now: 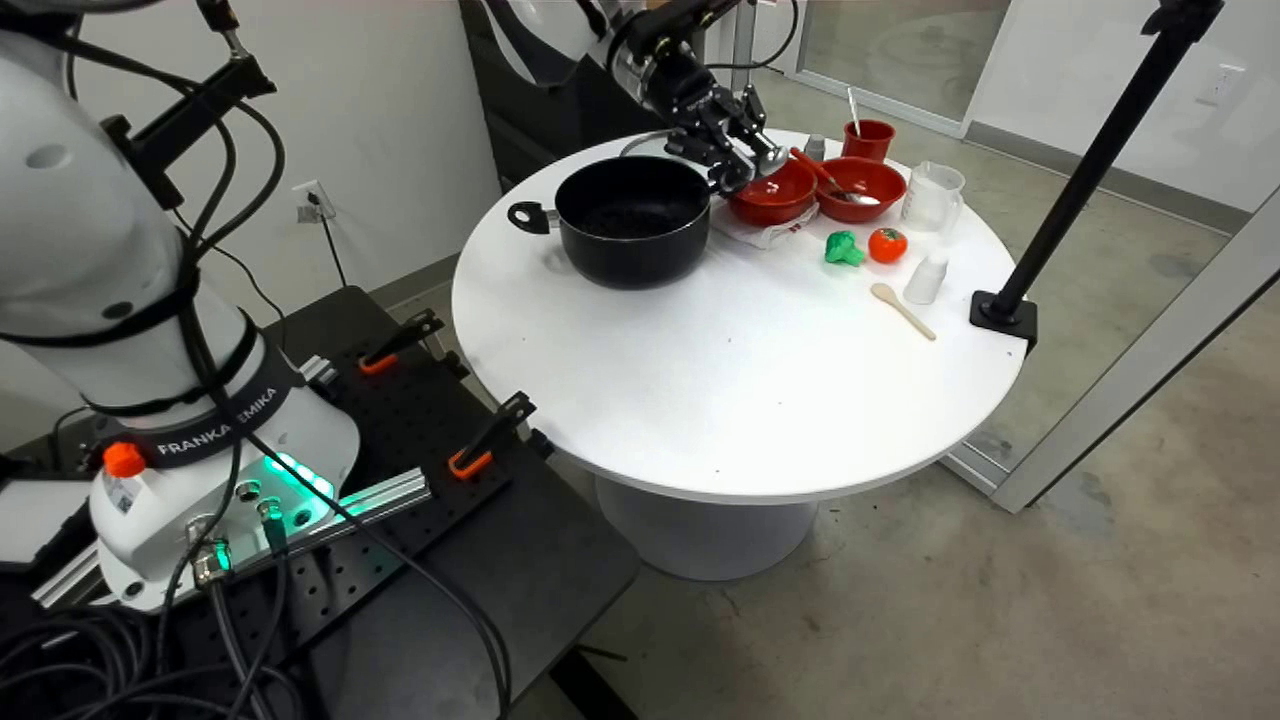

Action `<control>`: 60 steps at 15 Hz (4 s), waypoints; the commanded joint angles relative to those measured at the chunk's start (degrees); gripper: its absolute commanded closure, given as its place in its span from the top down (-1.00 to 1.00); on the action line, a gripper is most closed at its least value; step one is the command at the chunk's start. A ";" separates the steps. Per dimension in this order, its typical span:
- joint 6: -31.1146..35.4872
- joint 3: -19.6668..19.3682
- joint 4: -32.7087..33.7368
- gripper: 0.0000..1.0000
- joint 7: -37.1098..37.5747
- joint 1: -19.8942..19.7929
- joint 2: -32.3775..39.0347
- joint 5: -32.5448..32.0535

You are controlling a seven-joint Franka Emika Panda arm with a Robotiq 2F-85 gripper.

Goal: Use the black ladle to stir the contents in the black pot

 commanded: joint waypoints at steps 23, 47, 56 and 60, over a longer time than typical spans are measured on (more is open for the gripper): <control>-6.60 6.53 -24.62 -0.84 -6.33 5.72 -12.77 -9.92; -9.49 8.63 -16.95 -0.84 14.85 10.73 -4.18 -19.52; -18.33 5.09 -5.04 -0.84 12.68 9.99 5.07 -18.19; -19.22 3.51 -2.95 -0.84 13.15 9.12 6.76 -19.13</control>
